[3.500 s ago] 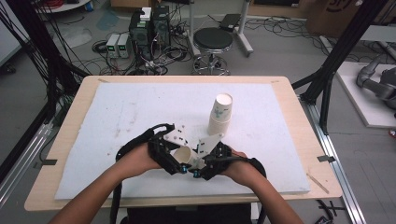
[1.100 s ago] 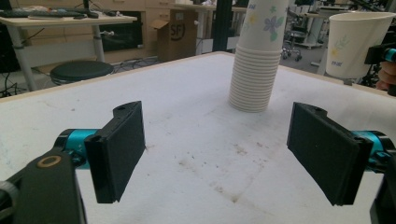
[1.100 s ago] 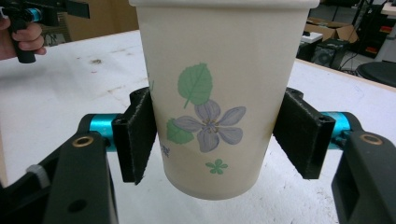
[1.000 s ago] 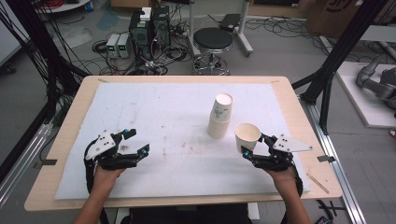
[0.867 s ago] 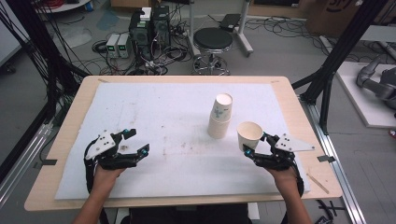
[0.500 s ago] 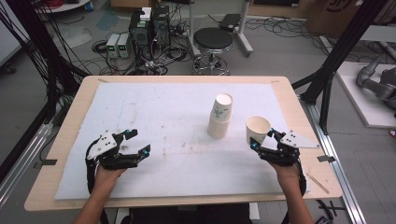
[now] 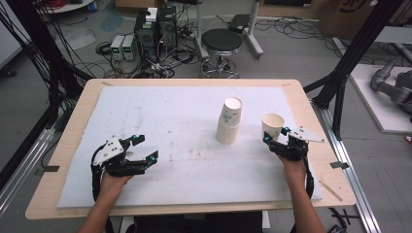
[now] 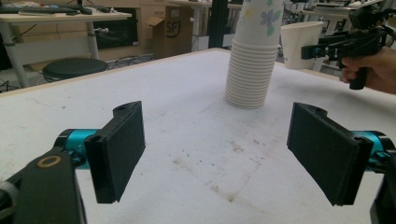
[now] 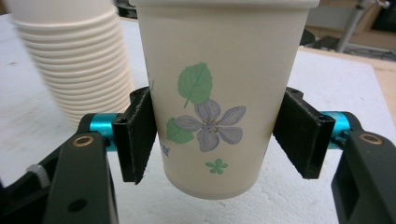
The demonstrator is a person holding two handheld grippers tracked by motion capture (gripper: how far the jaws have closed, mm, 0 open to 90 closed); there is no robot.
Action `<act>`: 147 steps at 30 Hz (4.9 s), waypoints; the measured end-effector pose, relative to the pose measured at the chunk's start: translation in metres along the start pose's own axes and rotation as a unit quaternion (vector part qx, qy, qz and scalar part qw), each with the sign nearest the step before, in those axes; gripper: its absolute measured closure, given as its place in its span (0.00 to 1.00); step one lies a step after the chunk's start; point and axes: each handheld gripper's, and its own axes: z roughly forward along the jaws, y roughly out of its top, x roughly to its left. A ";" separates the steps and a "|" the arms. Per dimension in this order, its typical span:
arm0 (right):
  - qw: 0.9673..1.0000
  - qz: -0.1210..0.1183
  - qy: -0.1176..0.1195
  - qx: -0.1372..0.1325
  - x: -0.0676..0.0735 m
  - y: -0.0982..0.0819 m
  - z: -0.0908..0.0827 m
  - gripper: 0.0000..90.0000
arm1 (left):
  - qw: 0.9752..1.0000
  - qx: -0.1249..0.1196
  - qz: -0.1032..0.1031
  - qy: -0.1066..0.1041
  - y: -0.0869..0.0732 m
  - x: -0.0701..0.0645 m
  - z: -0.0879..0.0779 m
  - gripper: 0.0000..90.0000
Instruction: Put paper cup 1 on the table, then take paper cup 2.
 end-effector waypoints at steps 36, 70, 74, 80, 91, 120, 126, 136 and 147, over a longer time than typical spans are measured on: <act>0.992 0.001 -0.036 0.122 -0.004 -0.014 0.001 0.36 | 1.000 0.014 -0.011 0.002 -0.002 0.000 0.002 0.21; 0.997 -0.020 0.076 -0.021 0.040 0.005 -0.077 0.23 | 0.999 -0.024 -0.035 0.010 0.004 0.006 -0.011 0.17; 0.995 -0.030 0.095 -0.018 0.047 0.008 -0.072 0.23 | 0.999 -0.026 -0.035 0.015 0.003 0.007 -0.013 0.17; 0.995 -0.027 0.098 -0.009 0.046 0.005 -0.068 0.23 | 0.999 -0.022 -0.035 0.015 0.002 0.007 -0.012 0.17; 0.995 -0.028 0.100 -0.011 0.045 0.006 -0.069 0.23 | 0.999 -0.021 -0.037 0.011 0.001 0.007 -0.012 0.17; 0.992 -0.027 0.126 -0.004 0.053 0.044 -0.048 0.23 | 0.999 -0.008 -0.039 0.002 -0.001 0.003 -0.010 0.18; 0.992 -0.038 0.123 0.010 0.059 0.065 -0.027 0.22 | 0.999 -0.008 -0.038 0.001 -0.001 0.002 -0.009 0.18; 0.990 -0.050 0.129 0.029 0.067 0.091 0.004 0.22 | 0.999 -0.008 -0.040 0.000 -0.001 0.003 -0.011 0.18; 0.990 -0.045 0.131 0.040 0.064 0.100 0.015 0.22 | 0.999 -0.008 -0.041 -0.001 -0.001 0.003 -0.011 0.18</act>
